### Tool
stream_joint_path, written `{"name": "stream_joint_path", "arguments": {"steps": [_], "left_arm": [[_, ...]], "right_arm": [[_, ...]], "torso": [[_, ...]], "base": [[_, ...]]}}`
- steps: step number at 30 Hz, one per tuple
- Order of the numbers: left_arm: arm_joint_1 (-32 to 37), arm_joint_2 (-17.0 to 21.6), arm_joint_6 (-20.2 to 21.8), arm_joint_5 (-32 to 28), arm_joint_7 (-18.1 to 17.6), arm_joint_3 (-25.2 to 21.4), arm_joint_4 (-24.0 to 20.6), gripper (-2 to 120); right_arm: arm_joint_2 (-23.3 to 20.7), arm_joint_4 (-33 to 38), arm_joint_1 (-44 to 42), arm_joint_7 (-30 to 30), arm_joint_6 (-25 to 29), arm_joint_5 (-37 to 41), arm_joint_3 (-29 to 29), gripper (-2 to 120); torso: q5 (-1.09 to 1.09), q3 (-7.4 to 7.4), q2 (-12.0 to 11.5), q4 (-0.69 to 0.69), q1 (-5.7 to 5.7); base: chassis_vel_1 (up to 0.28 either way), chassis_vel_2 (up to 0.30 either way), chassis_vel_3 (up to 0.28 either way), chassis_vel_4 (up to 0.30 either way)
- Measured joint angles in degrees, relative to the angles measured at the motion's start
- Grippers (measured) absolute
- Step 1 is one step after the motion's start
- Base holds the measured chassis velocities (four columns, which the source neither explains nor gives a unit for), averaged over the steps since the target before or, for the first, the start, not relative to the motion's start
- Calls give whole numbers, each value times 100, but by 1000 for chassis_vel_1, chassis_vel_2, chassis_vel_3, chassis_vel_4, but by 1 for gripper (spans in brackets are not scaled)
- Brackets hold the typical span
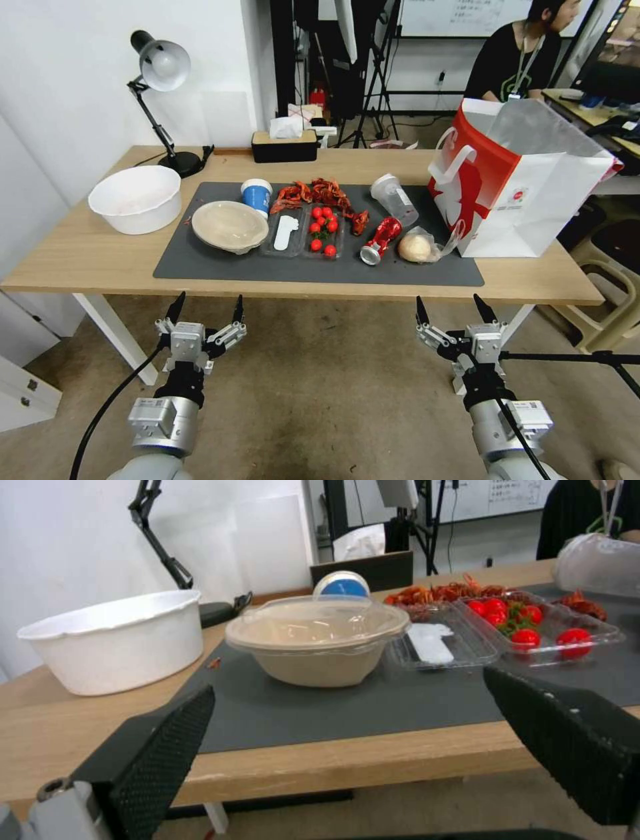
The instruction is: Pick up the trash from the table and place it into the takeout bag.
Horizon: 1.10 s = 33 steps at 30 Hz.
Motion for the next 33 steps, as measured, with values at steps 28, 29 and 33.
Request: {"name": "stream_joint_path", "arguments": {"steps": [28, 29, 33], "left_arm": [[-351, -19, 619, -280, -81, -83, -35, 100], [-476, -25, 804, -359, -111, -112, -50, 100], [-652, -30, 1109, -503, -147, -151, -77, 100]], "right_arm": [[-85, -32, 559, 143, -649, 329, 45, 100], [-114, -45, 780, 193, -852, 430, 68, 100], [-169, -62, 1125, 277, -1167, 659, 84, 100]], "torso": [[0, 0, 0, 0, 0], [0, 0, -1, 1, 2], [0, 0, -1, 0, 3]], "base": [[0, 0, 0, 0], [0, 0, 0, 0], [0, 0, 0, 0]]}}
